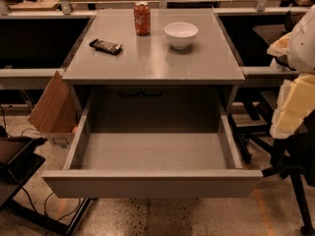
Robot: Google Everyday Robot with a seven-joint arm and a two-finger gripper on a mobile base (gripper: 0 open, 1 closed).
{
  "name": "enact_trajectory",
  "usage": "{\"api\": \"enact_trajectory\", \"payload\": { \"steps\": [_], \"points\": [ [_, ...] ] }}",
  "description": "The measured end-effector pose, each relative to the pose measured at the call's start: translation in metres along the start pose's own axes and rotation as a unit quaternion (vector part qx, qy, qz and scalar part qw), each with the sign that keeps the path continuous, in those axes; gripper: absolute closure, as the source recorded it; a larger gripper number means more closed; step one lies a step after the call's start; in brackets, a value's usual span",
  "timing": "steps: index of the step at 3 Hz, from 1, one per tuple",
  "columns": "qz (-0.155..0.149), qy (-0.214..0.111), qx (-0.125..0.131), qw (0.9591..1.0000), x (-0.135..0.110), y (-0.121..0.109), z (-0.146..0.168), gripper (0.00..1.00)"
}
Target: Place rxbar chocolate into top drawer
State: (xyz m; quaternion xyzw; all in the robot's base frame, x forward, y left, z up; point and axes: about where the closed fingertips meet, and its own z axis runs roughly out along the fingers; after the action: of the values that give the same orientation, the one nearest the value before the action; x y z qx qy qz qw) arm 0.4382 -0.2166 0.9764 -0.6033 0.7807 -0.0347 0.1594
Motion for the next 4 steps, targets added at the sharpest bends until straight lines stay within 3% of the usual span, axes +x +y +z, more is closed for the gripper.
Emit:
{"api": "enact_trajectory", "payload": {
  "steps": [1, 2, 3, 4],
  "points": [
    [0.000, 0.000, 0.000, 1.0000, 0.000, 0.000, 0.000, 0.00],
    [0.001, -0.031, 0.018, 0.9994, -0.008, -0.010, 0.009, 0.00],
    [0.019, -0.158, 0.049, 0.9860, -0.043, -0.062, 0.046, 0.00],
    [0.038, -0.276, 0.088, 0.9563, -0.090, -0.127, 0.058, 0.00]
  ]
}}
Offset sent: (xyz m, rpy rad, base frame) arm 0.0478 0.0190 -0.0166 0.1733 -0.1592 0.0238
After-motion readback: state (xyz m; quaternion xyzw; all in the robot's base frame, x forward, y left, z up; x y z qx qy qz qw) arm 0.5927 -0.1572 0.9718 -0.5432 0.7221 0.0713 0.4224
